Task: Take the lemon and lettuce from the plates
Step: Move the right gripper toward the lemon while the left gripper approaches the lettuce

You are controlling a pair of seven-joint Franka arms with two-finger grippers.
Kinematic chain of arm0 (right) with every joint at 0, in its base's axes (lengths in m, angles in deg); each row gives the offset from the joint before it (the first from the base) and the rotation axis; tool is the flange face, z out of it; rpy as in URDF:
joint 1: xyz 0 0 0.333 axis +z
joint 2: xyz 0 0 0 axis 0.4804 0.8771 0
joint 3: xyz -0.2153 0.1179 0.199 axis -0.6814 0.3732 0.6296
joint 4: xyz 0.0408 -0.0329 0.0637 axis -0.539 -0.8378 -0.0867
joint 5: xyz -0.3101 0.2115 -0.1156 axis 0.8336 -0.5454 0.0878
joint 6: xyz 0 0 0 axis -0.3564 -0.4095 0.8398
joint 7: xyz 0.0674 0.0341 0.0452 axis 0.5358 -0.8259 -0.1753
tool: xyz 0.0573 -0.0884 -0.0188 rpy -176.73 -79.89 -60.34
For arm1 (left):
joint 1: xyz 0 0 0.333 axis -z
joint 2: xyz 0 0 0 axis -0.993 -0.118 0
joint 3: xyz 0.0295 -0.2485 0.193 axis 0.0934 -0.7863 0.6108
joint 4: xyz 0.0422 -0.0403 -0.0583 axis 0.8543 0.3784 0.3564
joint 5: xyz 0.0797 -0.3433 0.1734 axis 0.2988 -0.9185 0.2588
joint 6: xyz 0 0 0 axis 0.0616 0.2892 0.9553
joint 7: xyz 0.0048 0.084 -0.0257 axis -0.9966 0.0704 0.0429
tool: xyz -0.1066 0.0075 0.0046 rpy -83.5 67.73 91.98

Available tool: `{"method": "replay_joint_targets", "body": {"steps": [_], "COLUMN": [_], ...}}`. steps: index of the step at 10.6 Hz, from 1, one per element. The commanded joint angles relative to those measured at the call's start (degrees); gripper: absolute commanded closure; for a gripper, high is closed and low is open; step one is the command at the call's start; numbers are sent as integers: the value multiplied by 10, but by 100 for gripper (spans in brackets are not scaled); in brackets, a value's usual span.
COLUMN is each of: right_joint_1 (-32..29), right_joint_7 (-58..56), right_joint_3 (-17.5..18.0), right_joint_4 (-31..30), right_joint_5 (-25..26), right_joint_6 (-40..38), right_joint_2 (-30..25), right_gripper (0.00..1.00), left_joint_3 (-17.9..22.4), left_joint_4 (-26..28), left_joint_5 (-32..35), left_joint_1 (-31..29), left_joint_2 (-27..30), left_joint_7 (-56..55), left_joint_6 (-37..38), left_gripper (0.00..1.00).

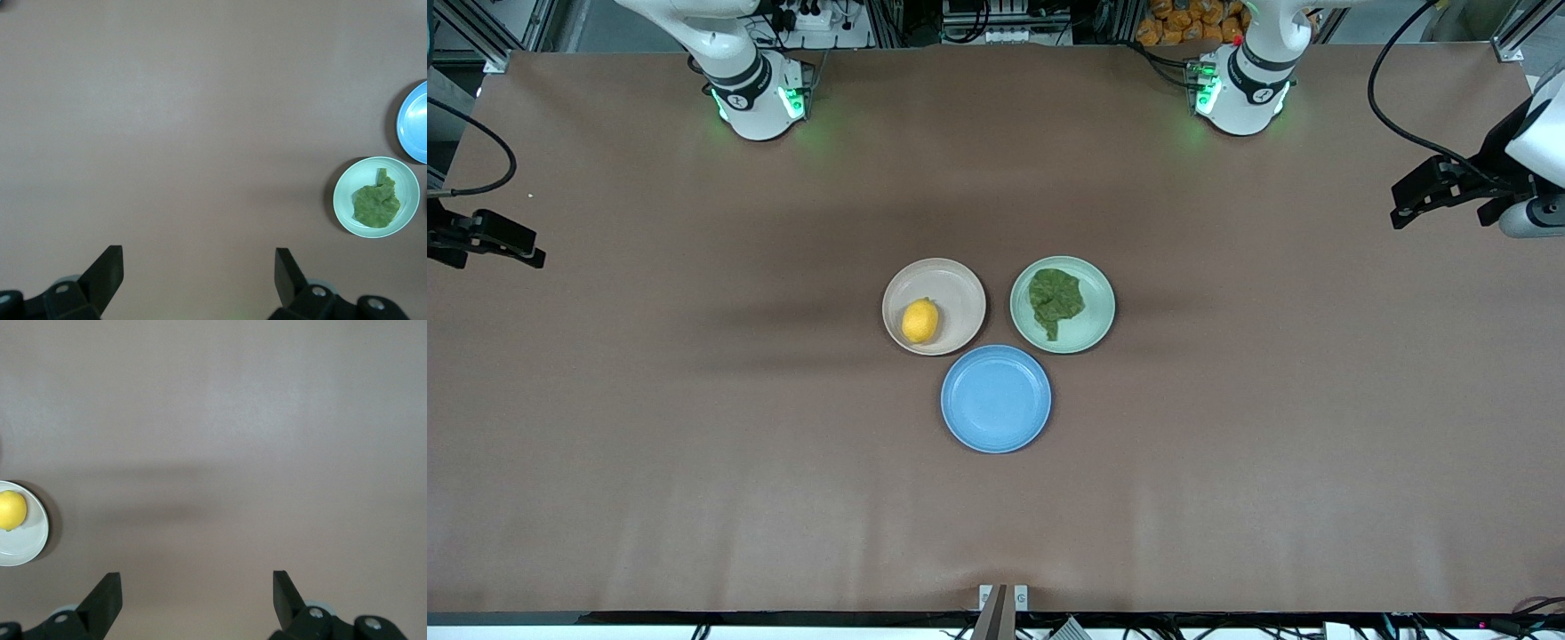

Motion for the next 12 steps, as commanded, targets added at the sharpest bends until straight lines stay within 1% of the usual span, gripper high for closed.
{"method": "replay_joint_targets", "body": {"steps": [1, 6, 8, 12], "right_joint_1": [3, 3, 3, 3], "right_joint_7": [1, 0, 0, 0], "right_joint_3": [-4, -4, -4, -4], "right_joint_4": [9, 14, 14, 14], "right_joint_5": [-4, -5, -5, -5], "right_joint_6": [-7, -9, -9, -9], "right_joint_2": [3, 3, 3, 3], "right_gripper": [0, 0, 0, 0], "left_joint_3": [3, 1, -4, -7], "left_joint_4": [-7, -7, -7, -7], "left_joint_5": [-12, -15, -14, -15], "left_joint_1": [-2, 6, 28, 73], "left_joint_2": [1, -1, -9, -44], "left_joint_7": [12, 14, 10, 4], "left_joint_6": [4, 4, 0, -48], "left_gripper": [0, 0, 0, 0]}}
